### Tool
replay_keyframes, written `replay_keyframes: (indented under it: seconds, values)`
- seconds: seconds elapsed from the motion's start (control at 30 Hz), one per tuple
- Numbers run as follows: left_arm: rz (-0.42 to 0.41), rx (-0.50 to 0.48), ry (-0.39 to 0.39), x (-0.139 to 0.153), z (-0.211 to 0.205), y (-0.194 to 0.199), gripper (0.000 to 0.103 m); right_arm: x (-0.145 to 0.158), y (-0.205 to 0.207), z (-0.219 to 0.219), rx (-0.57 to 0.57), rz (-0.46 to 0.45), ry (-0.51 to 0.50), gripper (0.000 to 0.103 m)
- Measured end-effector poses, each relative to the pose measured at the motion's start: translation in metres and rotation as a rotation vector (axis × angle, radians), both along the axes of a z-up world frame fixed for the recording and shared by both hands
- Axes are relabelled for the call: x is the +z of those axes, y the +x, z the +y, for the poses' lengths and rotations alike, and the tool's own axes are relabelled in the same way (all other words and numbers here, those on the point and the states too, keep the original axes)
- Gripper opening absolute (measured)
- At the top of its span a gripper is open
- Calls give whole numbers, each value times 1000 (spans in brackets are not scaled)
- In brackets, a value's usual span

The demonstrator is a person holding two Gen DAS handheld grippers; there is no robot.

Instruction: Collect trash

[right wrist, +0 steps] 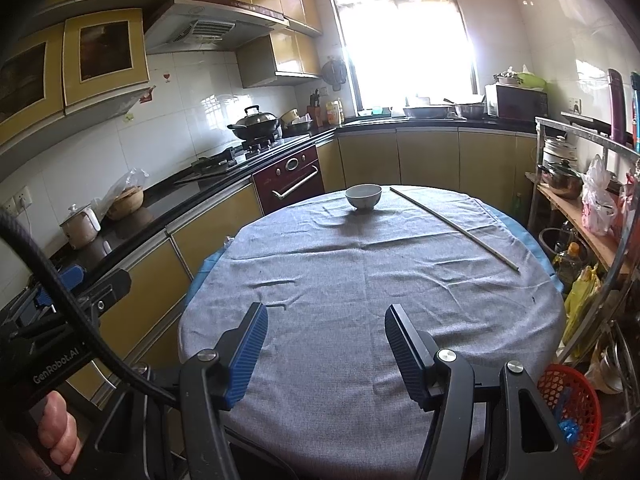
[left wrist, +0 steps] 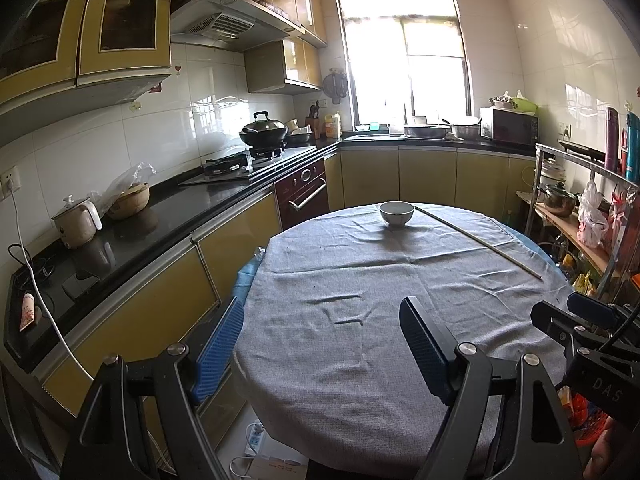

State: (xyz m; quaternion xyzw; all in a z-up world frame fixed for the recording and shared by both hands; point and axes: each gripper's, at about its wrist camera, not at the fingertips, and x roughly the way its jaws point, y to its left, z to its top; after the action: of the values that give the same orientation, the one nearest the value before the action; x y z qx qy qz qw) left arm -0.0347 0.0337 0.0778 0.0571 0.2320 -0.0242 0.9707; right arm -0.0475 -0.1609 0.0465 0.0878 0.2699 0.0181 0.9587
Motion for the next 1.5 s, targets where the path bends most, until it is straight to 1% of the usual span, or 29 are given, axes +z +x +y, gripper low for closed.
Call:
replay_keyframes:
  seconds: [1.03,1.5]
  values:
    - [8,-3,0,-6,1,0,81,-1,1,0,0,5,0,65]
    - [10,-4,-1,-6,0,1,81,-7,3,-3,0,13,-2,65]
